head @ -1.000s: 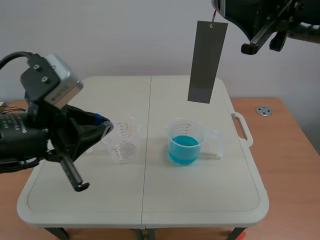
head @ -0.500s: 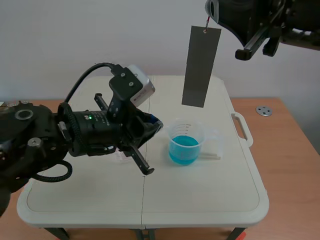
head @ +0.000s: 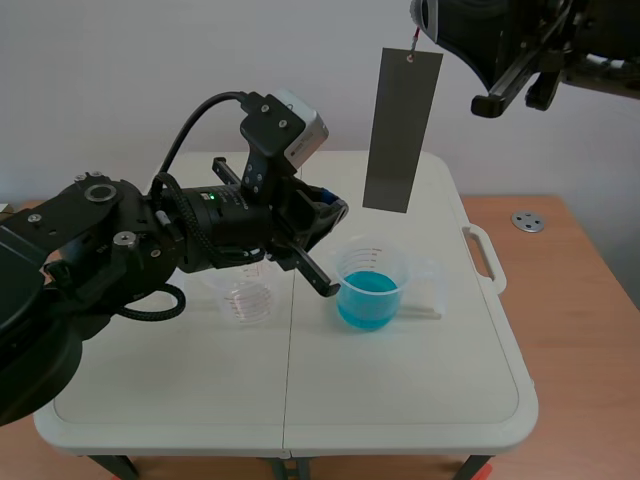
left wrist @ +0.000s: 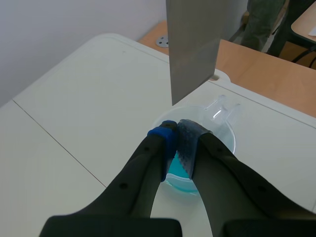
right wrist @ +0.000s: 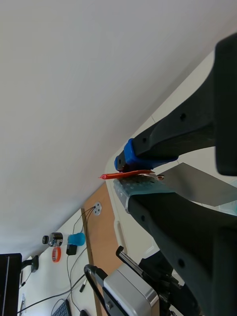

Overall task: Hold the metal plate by the orange handle, dip it into the blue solution, take it out and point at it, then put the plate back in the beaker on the left.
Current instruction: 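Point at the plate with the left hand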

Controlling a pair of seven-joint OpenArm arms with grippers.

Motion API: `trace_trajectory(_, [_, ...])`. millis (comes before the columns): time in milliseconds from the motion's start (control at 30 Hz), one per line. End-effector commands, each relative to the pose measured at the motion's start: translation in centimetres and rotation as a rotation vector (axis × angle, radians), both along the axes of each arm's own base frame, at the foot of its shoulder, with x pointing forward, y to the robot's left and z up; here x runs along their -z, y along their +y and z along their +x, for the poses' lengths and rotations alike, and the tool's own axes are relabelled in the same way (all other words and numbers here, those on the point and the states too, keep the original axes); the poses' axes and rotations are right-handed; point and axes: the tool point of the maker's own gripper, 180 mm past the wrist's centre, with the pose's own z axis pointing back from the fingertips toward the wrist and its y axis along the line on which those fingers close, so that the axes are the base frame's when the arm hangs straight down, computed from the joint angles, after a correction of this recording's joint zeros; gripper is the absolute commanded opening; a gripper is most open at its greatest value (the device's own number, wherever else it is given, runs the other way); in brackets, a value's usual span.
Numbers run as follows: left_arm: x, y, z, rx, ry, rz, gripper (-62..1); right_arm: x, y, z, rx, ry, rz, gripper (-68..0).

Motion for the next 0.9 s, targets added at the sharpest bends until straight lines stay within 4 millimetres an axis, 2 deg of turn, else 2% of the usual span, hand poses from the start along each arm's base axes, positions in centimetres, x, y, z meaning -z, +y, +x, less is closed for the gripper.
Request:
trace_trajectory(0, [-1.2,0.2,0.4,-0.006,-0.029,-0.022,-58.2,-1.1,0.2,-0.1,-0.012,-0.031,0.015,-66.2])
trace_trajectory(333, [-1.1,0.2,0.4,-0.006,-0.027,-0.022,-58.2,-1.1,0.2,-0.1,-0.012,-0.031,0.015,-66.2])
trace_trajectory(500, [-0.4,0.7,0.1,-0.024,-0.012,-0.013,-58.2,-1.1,0.2,-0.1,-0.012,-0.031,0.015,-66.2])
trace_trajectory(600, [0.4,2.2,0.1,-0.076,0.001,-0.007,-58.2,-1.1,0.2,-0.1,-0.012,-0.031,0.015,-66.2])
trace_trajectory(733, [1.0,5.4,-0.2,-0.156,-0.005,0.01,-58.2,-1.1,0.2,-0.1,-0.013,-0.031,0.016,-66.2])
trace_trajectory(867, [1.0,8.9,-2.1,-0.185,-0.023,0.047,-58.2,-1.1,0.2,-0.1,-0.013,-0.031,0.016,-66.2])
